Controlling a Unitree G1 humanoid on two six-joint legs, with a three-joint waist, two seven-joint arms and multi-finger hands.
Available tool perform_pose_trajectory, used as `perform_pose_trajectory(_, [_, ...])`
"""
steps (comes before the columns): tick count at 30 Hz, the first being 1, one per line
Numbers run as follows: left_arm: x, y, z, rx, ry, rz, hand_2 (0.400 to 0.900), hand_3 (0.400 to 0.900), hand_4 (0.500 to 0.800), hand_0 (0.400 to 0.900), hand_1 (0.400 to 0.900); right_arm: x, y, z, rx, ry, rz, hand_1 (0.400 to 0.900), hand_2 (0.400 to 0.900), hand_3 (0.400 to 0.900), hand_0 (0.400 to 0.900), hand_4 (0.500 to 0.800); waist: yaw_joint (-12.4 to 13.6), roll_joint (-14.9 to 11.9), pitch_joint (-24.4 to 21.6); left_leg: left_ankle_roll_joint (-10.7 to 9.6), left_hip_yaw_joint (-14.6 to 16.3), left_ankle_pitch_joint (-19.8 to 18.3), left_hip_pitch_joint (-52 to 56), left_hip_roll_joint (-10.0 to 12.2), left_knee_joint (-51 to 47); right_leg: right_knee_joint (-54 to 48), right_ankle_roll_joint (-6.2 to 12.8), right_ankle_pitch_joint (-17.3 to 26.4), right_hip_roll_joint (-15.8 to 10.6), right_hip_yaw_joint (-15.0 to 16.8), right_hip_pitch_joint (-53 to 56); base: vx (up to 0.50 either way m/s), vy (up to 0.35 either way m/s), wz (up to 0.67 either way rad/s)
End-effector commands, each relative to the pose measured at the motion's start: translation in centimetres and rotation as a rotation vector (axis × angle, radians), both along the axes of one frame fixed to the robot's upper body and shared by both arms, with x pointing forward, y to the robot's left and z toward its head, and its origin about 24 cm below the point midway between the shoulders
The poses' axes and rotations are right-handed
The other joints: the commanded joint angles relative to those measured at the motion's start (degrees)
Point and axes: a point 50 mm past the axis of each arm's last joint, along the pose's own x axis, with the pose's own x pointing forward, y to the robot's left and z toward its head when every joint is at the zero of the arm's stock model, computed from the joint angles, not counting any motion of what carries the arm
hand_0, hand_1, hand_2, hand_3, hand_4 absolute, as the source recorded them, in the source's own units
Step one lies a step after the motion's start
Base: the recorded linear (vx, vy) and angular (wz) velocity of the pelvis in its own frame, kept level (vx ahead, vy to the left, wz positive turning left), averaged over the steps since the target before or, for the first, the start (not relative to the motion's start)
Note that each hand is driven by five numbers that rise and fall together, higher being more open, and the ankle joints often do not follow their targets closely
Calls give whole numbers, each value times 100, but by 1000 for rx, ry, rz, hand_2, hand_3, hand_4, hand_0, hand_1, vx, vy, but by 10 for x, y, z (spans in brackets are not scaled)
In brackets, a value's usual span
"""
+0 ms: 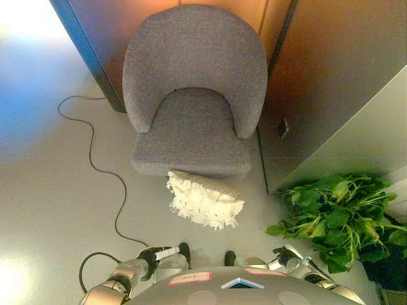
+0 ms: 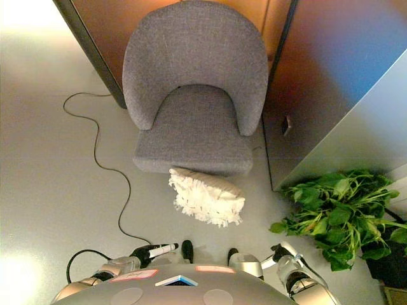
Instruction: Pick up the pillow and put it on the sofa.
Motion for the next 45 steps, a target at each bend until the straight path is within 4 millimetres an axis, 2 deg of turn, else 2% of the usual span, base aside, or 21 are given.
perform_pose_trajectory(1, [21,11,6,11,-45,38,900,900,800,900,900,29,-11,9,-67,-52,87,900,900,900,900,800,-23,-95,174,216,-227,-863,294,-403,26,316,334,-145,53,-106,-299,0,0,0])
perform_pose_trajectory(5, [21,11,6,-10,-51,63,900,900,800,900,900,29,-13,10,-101,-71,101,900,900,900,900,800,-16,-87,183,218,-233,-865,298,-406,26,314,343,-140,45,-122,-292,0,0,0])
perform_pose_trajectory(13, [17,11,6,-26,-29,63,900,900,800,900,900,51,-20,21,-209,-172,256,900,900,900,900,800,16,-35,269,238,-268,-834,208,-422,26,355,339,-130,29,-126,-389,5,-3,2])
perform_pose_trajectory(18, [12,8,5,-32,-40,59,900,900,800,900,900,55,-17,22,-201,-197,249,900,900,900,900,800,57,-8,312,234,-318,-819,137,-432,26,337,344,-107,3,-178,-433,34,-7,8])
perform_pose_trajectory(22, [20,2,6,-66,-96,77,900,900,800,900,900,66,-14,25,-199,-243,251,900,900,900,900,800,133,19,410,236,-379,-754,4,-437,26,408,329,-110,-16,-225,-566,23,-13,12])
perform_pose_trajectory(28, [39,-5,11,-133,-184,152,900,900,800,900,900,106,-15,42,-231,-363,254,900,900,900,900,800,317,77,780,265,-494,-606,-417,-424,139,816,218,-221,-30,-307,-1045,-62,-15,16])
perform_pose_trajectory(32, [55,-6,18,-201,-250,177,900,900,800,900,900,137,-19,59,-254,-470,196,900,900,900,900,800,460,151,1226,250,-650,-558,-1006,-416,645,1452,101,-394,-24,-408,-1607,-130,-20,24])
perform_pose_trajectory(34, [69,-6,24,-254,-309,186,900,900,800,900,900,162,-22,75,-278,-543,154,900,900,900,900,800,568,223,1520,212,-709,-521,-1412,-417,995,1747,30,-441,-53,-500,-1930,-133,-18,23])
perform_pose_trajectory(38, [89,-8,35,-318,-390,163,900,900,800,900,900,194,-29,101,-325,-624,86,900,900,900,900,800,716,354,1805,187,-766,-486,-2046,-459,1462,2296,-96,-580,-84,-644,-2504,-115,-5,19])
perform_pose_trajectory(40, [103,-13,44,-356,-450,142,900,900,800,900,900,213,-36,121,-357,-685,36,900,900,900,900,800,831,453,1965,181,-804,-476,-2456,-499,1780,2714,-168,-680,-167,-775,-2871,-105,0,16])
perform_pose_trajectory(45, [125,-24,59,-424,-543,110,900,900,800,900,900,240,-50,157,-402,-780,-39,900,900,900,900,800,1000,625,2194,242,-819,-525,-3114,-602,2322,3522,-235,-863,-403,-867,-3560,-87,17,10])
